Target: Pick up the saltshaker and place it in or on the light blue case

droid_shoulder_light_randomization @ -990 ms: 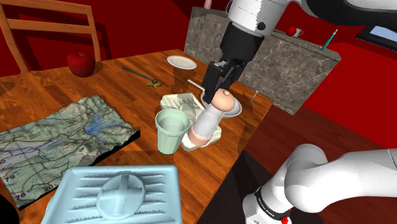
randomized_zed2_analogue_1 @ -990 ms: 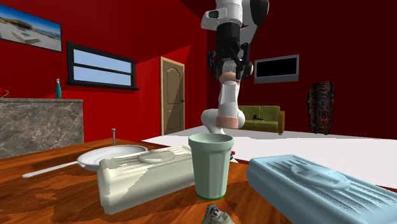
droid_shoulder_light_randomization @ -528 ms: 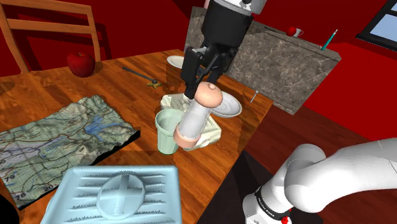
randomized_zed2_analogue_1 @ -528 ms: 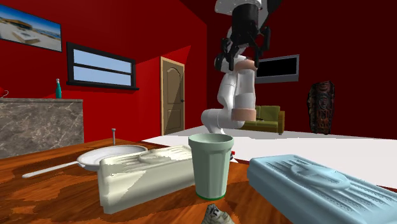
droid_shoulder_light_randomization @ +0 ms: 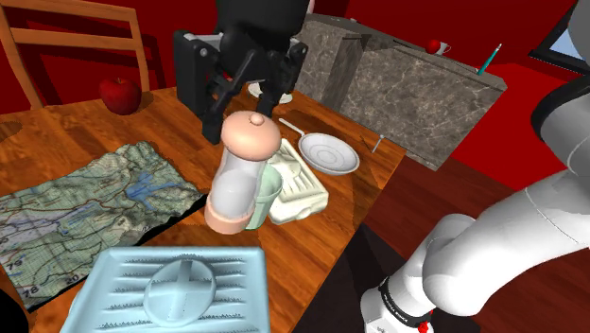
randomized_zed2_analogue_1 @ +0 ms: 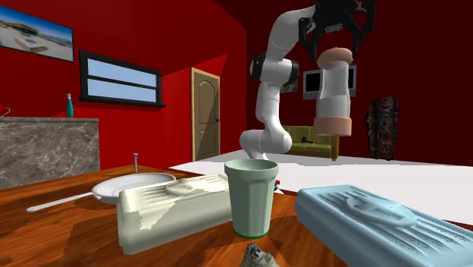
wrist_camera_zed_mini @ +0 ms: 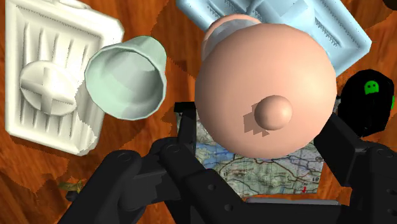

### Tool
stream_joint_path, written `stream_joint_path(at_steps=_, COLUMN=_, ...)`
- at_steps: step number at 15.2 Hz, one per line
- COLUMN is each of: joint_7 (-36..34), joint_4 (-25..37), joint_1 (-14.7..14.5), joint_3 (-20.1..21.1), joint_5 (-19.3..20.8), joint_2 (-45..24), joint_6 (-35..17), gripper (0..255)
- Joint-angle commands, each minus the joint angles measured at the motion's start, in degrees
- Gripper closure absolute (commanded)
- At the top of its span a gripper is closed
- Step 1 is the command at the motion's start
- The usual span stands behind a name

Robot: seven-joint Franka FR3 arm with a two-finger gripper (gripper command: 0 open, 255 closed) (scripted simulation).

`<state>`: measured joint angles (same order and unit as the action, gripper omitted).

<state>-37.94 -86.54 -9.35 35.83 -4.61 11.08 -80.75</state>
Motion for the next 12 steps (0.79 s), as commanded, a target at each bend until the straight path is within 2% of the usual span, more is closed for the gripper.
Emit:
stream_joint_path(at_steps=1, joint_7=-4.9, joint_4=6.2, joint_1=-1.0, joint_3=4.0, joint_5=3.2, joint_2=-5.6, joint_6=1.5, gripper=255)
stream_joint_path(at_steps=3, joint_7=-9.7, joint_4=13.7, joint_1=-3.3, joint_3=7.7, joint_5=8.1, joint_2=-12.5, joint_6=4.0, gripper=255)
stream_joint_path(at_steps=6, joint_7=-15.9, joint_4=26.1, joint_1=-10.3, joint_3=11.0, joint_5=17.0, joint_2=-23.3, joint_6=9.1, gripper=255)
stream_joint_path(at_steps=12, joint_7=-14.0, joint_4=15.0, joint_1=-6.4, joint_3=9.8, joint_5=12.1, joint_2=-17.7, joint_6=1.8, gripper=255)
